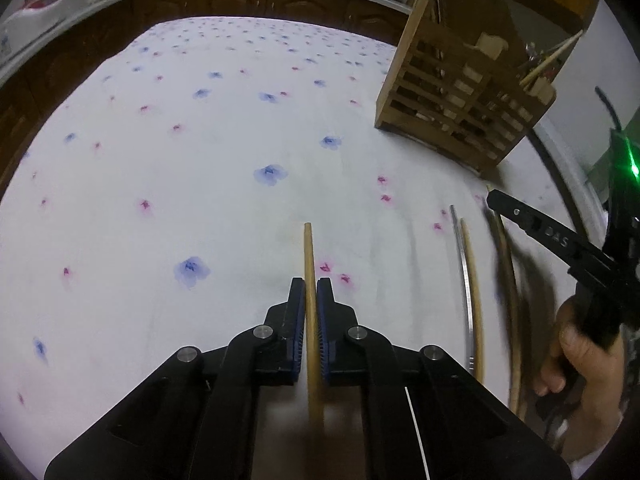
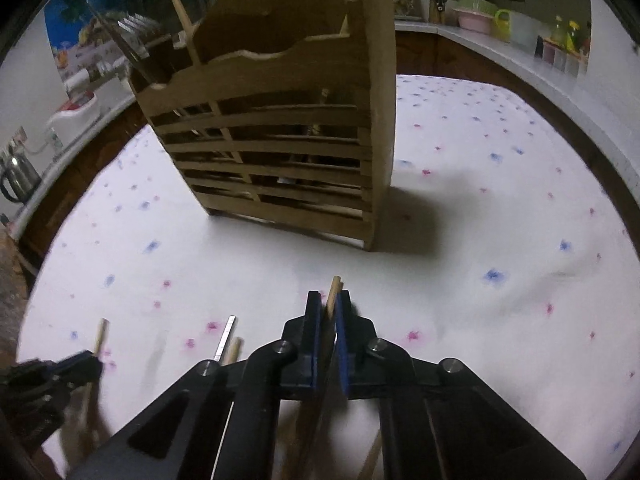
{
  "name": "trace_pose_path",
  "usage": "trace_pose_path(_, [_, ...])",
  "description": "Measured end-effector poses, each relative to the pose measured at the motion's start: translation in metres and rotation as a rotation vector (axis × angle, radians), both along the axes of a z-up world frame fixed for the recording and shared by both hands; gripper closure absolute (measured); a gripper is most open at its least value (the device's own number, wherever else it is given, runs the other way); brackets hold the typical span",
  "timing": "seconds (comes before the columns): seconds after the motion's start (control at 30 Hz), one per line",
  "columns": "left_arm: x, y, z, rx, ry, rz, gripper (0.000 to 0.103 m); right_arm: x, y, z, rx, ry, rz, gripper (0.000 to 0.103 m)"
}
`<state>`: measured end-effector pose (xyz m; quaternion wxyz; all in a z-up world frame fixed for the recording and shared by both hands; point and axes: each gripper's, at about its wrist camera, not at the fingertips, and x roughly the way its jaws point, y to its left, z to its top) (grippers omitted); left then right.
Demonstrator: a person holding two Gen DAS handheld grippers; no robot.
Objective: Organize utensils
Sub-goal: 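Grasp a wooden chopstick with the left tool while the right tool grasps another, then lift both held chopsticks up above the wooden holder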
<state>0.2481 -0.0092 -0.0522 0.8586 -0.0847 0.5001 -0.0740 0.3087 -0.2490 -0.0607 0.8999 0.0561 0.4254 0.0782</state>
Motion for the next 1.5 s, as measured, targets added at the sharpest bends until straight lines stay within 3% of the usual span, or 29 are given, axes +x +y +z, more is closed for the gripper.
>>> trace_pose_path(0.33, [-0.021,0.006,0.052,-0.079,-0.11,-0.011,0.098,-0.05,-0.013,0.069,0.165,-0.156,0.01,0.098])
trace_pose_path(0.67, [-0.044,0.008,0.11,-0.127,-0.239,-0.04,0.098,-0.103,-0.025,0.121,0.223,-0.282,0.024,0.098])
trace_pose_path(1.0, [-0.055,0.007,0.132,-0.137,-0.29,-0.059,0.098,-0.129,-0.033,0.151,0.235,-0.363,0.033,0.098])
trace_pose_path(1.5, [-0.052,0.004,0.154,-0.132,-0.342,-0.068,0.098,-0.13,-0.039,0.179,0.228,-0.439,0.03,0.098])
